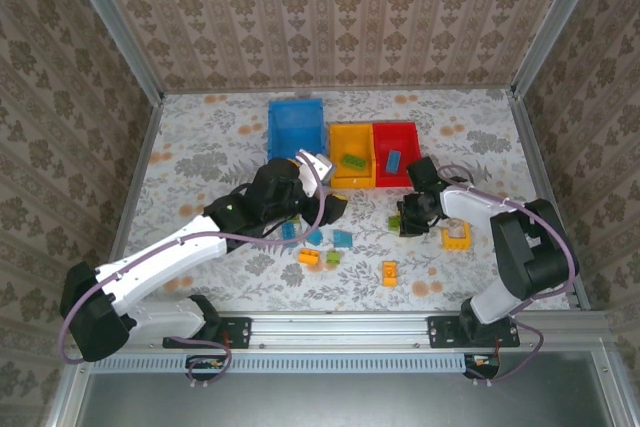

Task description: Sort the legos into containers by color

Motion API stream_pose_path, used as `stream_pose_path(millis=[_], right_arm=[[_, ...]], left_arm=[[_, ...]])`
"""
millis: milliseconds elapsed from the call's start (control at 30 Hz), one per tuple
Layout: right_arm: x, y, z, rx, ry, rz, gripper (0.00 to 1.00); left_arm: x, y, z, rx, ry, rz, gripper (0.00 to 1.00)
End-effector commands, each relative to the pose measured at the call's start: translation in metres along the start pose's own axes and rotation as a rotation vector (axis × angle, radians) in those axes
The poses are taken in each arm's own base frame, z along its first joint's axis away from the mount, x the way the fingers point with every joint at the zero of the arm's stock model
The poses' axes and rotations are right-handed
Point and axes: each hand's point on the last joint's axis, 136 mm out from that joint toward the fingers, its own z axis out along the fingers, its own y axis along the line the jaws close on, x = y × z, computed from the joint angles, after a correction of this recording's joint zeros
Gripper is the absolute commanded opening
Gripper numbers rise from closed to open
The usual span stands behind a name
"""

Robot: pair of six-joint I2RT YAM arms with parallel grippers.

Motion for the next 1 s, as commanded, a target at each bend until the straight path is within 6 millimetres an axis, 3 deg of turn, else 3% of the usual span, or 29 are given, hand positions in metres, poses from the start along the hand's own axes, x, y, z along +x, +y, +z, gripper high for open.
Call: stream_pose_path(millis=[0, 167, 300, 467, 700, 967], right_arm=[[-0.004, 0.010, -0.013, -0.044, -0.031, -0.095, 0.28], [0.027, 0.062, -0.059, -0.161, -0.107, -0.570, 0.22], [0.060, 0.082, -0.071, -0.214, -0.133, -0.831, 0.22], [0.097, 0.120, -0.059, -0.244, -0.149, -1.046, 0.22], [0.118, 0.161, -0.027, -0.224, -0.151, -1.147, 0.22], [0.121, 0.163, 0.005, -0.140, -0.111, -1.144, 0.34]], left_arm=[[-0.017, 0.004, -0.014, -0.042, -0.045, -0.009, 0.76], [-0.021, 0.025, -0.024, -0.156, -0.073, -0.057, 0.76], [-0.021, 0.042, -0.030, -0.243, -0.082, -0.082, 0.76], [-0.020, 0.060, -0.036, -0.326, -0.073, -0.125, 0.76], [-0.016, 0.065, -0.042, -0.348, -0.056, -0.153, 0.76], [-0.004, 0.067, -0.048, -0.359, -0.043, -0.173, 0.76]])
